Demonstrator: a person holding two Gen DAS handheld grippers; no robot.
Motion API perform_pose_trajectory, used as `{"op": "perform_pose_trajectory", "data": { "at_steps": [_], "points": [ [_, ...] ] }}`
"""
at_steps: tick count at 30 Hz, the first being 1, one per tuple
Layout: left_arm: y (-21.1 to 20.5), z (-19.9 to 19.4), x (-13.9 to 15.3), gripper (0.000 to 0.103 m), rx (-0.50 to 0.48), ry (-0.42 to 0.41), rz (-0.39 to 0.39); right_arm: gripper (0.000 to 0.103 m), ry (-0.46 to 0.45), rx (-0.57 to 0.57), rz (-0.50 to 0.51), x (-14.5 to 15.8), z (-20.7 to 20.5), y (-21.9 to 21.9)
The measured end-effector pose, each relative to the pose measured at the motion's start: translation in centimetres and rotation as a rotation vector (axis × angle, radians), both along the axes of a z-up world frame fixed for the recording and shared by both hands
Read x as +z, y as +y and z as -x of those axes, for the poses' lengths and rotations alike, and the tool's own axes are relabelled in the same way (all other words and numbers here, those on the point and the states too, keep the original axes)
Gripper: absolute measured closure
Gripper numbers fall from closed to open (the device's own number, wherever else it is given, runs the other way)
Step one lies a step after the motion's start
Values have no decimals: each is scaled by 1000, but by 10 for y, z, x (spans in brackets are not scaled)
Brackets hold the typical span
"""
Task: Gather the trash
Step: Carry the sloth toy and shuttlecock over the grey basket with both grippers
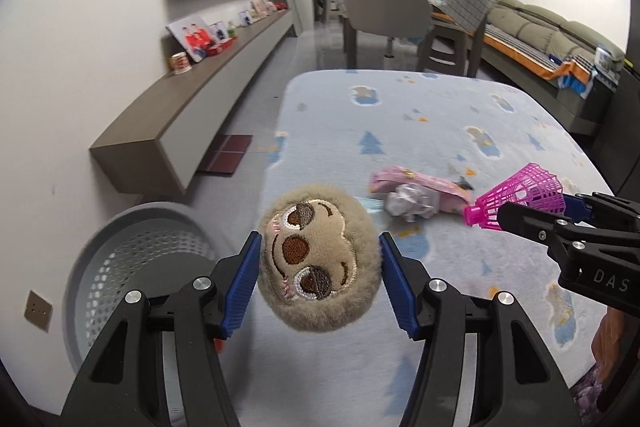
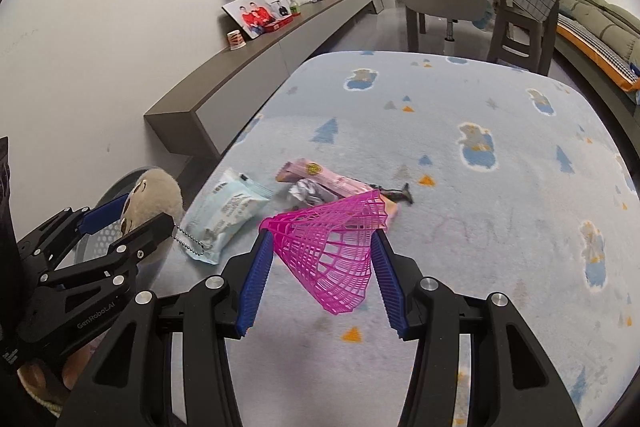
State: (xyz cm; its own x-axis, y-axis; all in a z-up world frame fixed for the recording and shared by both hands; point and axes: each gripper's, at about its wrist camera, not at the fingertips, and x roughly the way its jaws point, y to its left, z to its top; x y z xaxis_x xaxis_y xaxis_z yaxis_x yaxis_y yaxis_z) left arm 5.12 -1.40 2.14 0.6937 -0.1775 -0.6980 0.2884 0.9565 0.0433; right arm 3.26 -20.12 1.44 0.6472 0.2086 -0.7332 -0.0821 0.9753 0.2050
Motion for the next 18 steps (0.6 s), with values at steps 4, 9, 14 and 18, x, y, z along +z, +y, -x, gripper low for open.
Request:
{"op": "perform_pose_trajectory", "data": {
  "at_steps": [4, 9, 14, 18],
  "points": [
    [37, -2, 1, 46, 64, 3, -9, 54, -9, 83, -15, 6, -11, 41],
    [87, -9, -8, 46, 158, 25, -54, 54, -7, 190, -23, 5, -26, 97],
    [136, -18, -20, 46, 262, 66, -55, 54, 9, 290, -18, -2, -39, 148],
    [161, -19, -33, 46, 302, 80, -71, 54, 36, 347, -11, -9, -51, 179]
  ]
}}
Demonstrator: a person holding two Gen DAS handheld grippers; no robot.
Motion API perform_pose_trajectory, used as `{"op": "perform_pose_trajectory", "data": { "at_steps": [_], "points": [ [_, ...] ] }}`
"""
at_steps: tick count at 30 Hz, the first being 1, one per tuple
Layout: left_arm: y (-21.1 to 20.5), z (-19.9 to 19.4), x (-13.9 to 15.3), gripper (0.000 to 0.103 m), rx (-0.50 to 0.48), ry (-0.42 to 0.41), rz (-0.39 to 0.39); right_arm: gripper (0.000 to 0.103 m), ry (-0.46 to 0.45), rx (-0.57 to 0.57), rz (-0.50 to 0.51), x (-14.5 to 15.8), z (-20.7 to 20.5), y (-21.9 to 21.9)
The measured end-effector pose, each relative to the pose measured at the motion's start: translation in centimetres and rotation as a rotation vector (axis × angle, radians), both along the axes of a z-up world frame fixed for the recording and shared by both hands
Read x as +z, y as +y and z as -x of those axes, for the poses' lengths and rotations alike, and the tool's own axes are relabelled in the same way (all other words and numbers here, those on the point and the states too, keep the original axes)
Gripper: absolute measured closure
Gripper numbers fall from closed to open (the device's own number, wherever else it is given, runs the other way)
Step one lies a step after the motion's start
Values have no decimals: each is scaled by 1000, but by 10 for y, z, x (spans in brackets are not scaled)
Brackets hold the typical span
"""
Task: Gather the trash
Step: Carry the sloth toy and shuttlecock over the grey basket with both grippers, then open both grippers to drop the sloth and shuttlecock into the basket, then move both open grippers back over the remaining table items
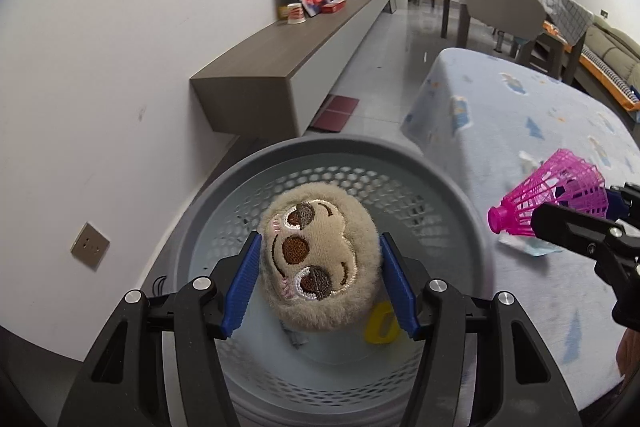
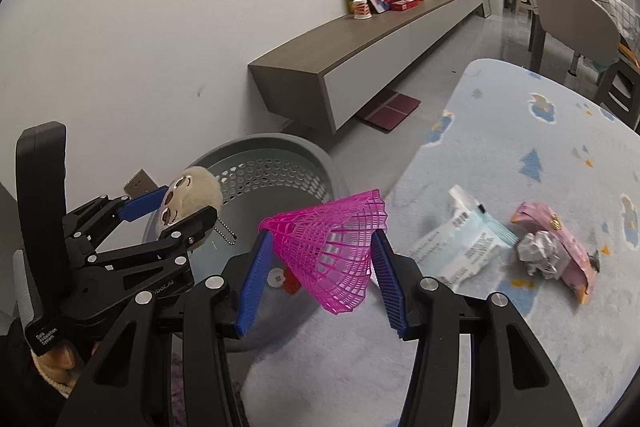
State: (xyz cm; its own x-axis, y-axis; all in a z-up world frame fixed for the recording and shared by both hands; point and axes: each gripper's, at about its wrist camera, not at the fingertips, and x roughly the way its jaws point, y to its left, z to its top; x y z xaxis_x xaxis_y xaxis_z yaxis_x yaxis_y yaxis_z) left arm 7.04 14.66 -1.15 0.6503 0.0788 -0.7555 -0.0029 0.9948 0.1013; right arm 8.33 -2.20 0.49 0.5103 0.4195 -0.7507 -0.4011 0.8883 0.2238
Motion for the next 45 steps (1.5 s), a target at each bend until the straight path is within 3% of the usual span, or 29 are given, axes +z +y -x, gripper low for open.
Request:
{"op": "perform_pose_trajectory", "data": {
  "at_steps": [8, 14, 18, 45],
  "points": [
    [21, 2, -10, 44, 12, 32, 9, 53, 27, 59, 28, -15, -21, 37],
    [37, 0, -15, 41, 52, 56, 28, 46, 17, 69, 41, -19, -27, 44],
    [42, 2, -14, 26, 57, 49, 28, 35, 7, 57, 28, -17, -28, 43],
    [31, 7, -7, 25, 62, 15, 29, 35, 10, -9, 40, -16, -3, 24]
  ]
}}
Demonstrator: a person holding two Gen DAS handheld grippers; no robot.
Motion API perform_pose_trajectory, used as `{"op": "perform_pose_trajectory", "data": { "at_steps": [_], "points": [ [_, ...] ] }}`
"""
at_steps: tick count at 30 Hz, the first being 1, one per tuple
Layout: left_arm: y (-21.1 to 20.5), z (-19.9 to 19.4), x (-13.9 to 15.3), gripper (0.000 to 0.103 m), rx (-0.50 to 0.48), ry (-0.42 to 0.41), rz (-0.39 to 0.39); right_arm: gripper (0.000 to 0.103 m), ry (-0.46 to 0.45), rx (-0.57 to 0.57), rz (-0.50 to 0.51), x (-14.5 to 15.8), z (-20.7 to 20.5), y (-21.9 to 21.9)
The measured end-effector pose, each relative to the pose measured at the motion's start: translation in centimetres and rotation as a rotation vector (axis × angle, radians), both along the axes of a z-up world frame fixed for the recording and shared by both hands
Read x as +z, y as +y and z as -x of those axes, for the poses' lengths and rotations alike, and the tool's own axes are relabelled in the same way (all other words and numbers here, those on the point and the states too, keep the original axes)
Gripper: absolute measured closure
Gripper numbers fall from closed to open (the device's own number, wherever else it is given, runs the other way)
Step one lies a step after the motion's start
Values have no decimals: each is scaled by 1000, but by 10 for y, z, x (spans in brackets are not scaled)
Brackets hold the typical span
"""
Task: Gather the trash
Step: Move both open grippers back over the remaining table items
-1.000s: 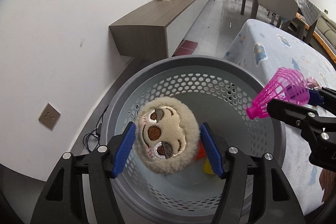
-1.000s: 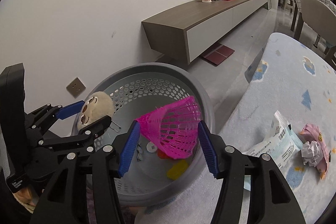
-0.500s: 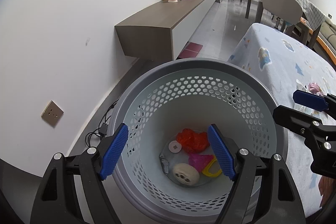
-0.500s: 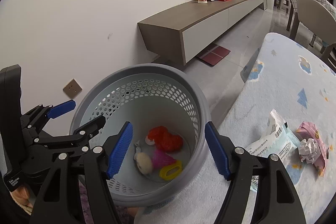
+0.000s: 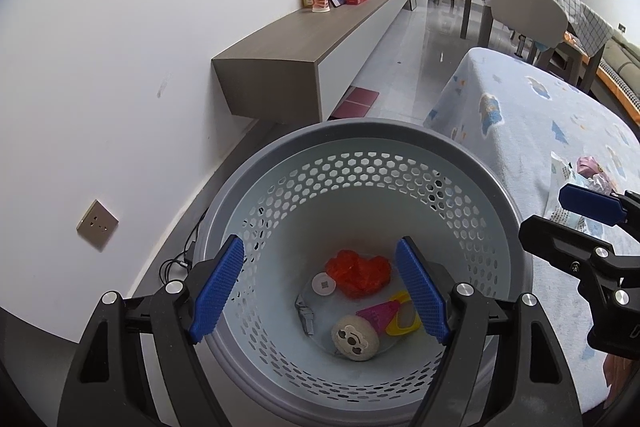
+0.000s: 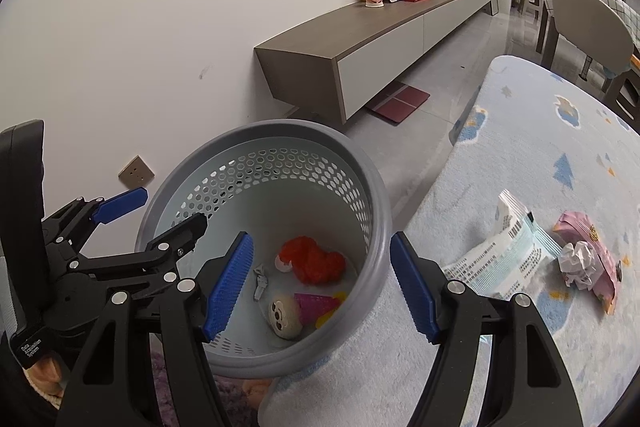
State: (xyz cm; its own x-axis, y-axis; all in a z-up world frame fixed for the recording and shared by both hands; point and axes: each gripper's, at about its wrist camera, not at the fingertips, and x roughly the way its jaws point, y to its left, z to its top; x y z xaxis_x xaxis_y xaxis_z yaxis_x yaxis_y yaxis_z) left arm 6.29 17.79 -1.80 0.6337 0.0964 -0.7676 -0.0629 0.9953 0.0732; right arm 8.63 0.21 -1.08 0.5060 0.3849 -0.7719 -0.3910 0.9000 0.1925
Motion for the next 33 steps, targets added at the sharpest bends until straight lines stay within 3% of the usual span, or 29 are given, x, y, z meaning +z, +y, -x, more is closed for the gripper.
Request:
{"op": "perform_pose_trajectory", "data": {
  "at_steps": [10, 33],
  "points": [
    [-28, 4, 9, 21, -57, -26, 17, 35, 9, -84, 6, 2, 22, -32],
    [-134, 0, 19, 16, -231, -43, 38, 35, -25, -378, 41, 21, 45, -189]
  ]
}}
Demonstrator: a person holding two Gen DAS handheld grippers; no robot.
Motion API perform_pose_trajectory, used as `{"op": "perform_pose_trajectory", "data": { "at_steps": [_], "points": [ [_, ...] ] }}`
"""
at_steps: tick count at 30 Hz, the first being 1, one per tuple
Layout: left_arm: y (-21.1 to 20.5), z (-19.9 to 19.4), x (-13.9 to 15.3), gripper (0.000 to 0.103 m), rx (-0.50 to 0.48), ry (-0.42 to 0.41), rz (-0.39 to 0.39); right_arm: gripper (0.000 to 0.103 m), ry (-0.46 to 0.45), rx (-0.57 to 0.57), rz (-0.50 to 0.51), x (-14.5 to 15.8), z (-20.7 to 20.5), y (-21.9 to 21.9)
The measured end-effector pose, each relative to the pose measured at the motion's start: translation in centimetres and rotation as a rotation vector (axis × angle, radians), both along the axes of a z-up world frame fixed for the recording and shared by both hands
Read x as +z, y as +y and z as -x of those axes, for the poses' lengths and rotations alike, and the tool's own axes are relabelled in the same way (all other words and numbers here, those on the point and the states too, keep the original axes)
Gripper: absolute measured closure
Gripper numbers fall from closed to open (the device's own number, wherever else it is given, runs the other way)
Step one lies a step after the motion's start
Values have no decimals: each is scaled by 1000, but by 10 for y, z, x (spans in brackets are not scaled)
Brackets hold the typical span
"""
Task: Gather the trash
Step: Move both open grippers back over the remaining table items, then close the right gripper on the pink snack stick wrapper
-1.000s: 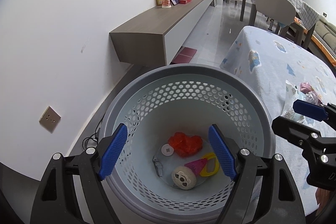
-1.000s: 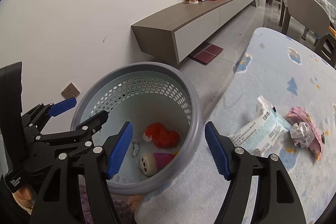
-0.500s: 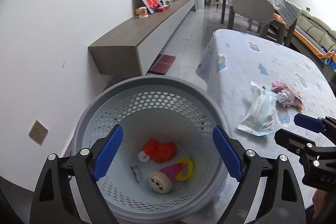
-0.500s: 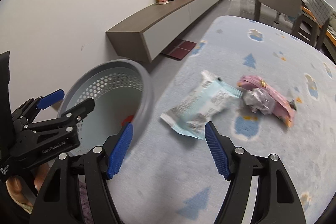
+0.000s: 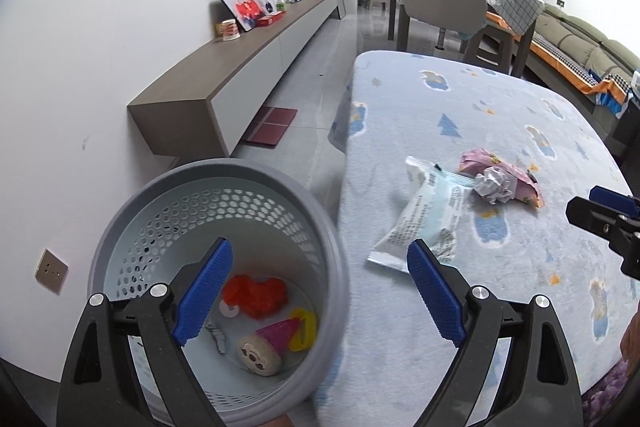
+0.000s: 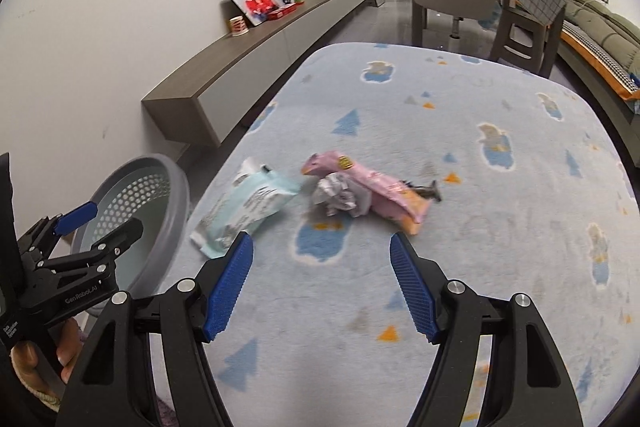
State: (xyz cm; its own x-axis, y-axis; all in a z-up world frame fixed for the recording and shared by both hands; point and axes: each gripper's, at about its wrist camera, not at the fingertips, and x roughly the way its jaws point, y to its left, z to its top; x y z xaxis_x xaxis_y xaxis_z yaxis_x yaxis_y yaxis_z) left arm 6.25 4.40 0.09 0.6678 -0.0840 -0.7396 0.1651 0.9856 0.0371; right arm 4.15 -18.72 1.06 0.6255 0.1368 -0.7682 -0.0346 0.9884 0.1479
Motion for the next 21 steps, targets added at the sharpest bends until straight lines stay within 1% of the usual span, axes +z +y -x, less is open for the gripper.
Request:
{"op": "perform_pose_trajectory", "data": {
  "at_steps": [6, 12, 21],
  "points": [
    [-26, -3, -4, 15, -28, 2, -14, 35, -9, -13, 20, -3, -9, -22],
    [-43, -11, -13, 15, -40, 26, -38, 35, -3, -22, 2, -17, -23, -43],
    [-60, -19, -23, 15, -51, 41, -66, 35, 23, -8, 22, -37, -35, -56]
  ]
}}
